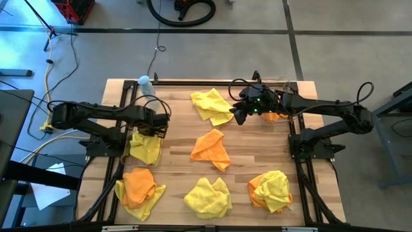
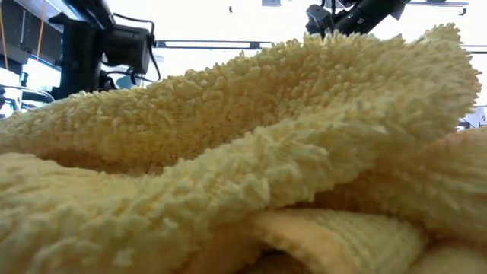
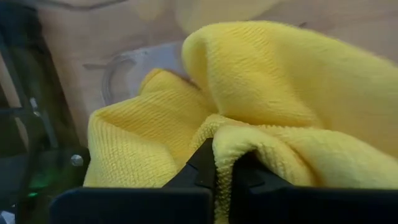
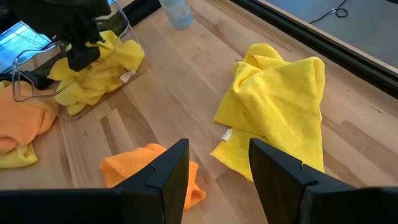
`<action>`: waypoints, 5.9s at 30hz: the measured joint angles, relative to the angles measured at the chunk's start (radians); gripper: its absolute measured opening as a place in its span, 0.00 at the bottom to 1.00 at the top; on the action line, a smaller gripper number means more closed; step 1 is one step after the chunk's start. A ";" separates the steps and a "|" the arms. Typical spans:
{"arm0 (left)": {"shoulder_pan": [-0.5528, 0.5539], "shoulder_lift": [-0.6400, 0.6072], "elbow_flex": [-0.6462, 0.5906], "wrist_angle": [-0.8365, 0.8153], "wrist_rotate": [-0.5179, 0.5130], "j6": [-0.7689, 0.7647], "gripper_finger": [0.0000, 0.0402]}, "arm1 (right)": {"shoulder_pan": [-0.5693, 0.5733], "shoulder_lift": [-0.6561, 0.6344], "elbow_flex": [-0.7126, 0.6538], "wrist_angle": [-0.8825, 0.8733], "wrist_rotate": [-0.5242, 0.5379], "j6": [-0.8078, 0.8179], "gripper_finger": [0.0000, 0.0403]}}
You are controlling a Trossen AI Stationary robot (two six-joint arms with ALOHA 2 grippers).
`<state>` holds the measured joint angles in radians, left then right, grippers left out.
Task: Sort microfiber towel by color & place in baskets
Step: Put the yellow microfiber cloth into the left transparent bin, then put the orange microfiber cloth into the right transparent bin
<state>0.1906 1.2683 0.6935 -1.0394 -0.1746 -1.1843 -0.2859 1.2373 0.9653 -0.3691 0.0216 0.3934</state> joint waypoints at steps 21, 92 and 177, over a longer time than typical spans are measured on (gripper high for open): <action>-0.002 -0.075 0.032 -0.079 -0.011 -0.012 0.39 | 0.000 0.000 0.000 0.000 -0.004 -0.001 0.40; -0.020 -0.280 0.316 -0.290 0.142 0.464 0.41 | 0.000 0.000 0.000 0.042 0.135 0.213 0.40; -0.317 -0.537 0.300 -0.115 -0.104 0.560 0.41 | 0.317 0.940 0.620 -0.520 0.030 -0.121 0.03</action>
<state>-0.1268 0.7311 0.9932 -1.1545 -0.2783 -0.6239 0.0311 2.1770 1.5856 -0.8887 0.0514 0.2724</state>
